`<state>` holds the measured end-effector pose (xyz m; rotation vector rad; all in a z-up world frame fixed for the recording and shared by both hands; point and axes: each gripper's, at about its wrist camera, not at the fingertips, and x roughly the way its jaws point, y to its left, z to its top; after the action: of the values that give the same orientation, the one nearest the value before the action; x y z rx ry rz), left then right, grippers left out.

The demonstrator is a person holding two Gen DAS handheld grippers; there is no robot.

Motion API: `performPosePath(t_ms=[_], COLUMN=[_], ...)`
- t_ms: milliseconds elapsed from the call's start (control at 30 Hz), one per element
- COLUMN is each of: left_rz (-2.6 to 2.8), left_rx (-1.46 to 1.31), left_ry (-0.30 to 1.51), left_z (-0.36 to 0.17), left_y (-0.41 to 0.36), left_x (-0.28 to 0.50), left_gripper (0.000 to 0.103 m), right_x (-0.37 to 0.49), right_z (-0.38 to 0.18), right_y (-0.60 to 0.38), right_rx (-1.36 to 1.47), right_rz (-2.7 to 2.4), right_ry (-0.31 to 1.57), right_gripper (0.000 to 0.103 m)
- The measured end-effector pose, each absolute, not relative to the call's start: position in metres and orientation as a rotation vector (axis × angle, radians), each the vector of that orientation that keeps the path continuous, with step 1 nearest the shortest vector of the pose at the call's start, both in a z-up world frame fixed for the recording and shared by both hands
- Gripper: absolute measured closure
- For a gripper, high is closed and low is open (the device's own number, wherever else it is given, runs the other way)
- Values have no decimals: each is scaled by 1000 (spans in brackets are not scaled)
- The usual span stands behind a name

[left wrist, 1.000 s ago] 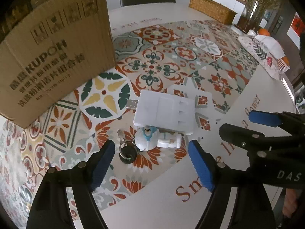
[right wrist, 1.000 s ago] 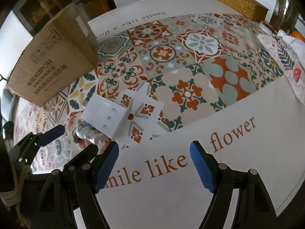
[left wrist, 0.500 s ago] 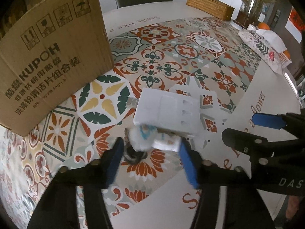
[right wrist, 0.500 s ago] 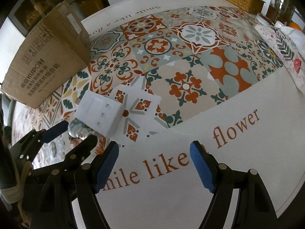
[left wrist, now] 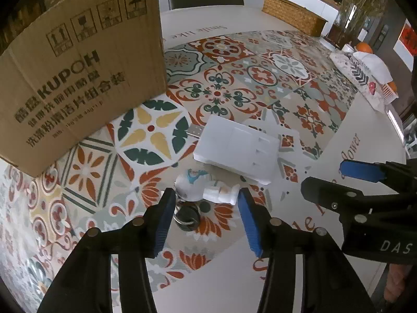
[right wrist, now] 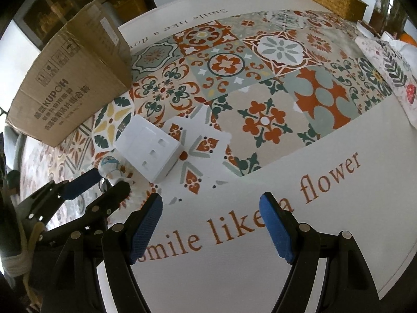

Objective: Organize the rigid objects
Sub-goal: 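Grasp the white figurine with the left tool while the right tool grasps the white charger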

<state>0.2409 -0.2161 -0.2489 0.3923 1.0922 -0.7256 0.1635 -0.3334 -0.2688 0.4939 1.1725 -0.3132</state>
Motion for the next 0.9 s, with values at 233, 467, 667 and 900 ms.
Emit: performPosePath(t_ms=[233,467,667,900], left_rz=[-748,-749,-746,-754], left_rx=[411,416,455,446], left_ry=[1102,1118,1105,1106], left_z=[-247,-251,-256,-257], left_y=[-219,-223,-230,-229], left_x=[243,247,246,245], left_gripper=[49,49,49,49], right_x=[164,163,159,159], right_z=[-271,-274,-278,-282], right_y=[-334,-337,-341,-341], right_rx=[529,564,590,580], right_rz=[-308,-307,-314,-313], right_ry=[1155,1139,1142,1154], right_gripper=[26,26,26,26])
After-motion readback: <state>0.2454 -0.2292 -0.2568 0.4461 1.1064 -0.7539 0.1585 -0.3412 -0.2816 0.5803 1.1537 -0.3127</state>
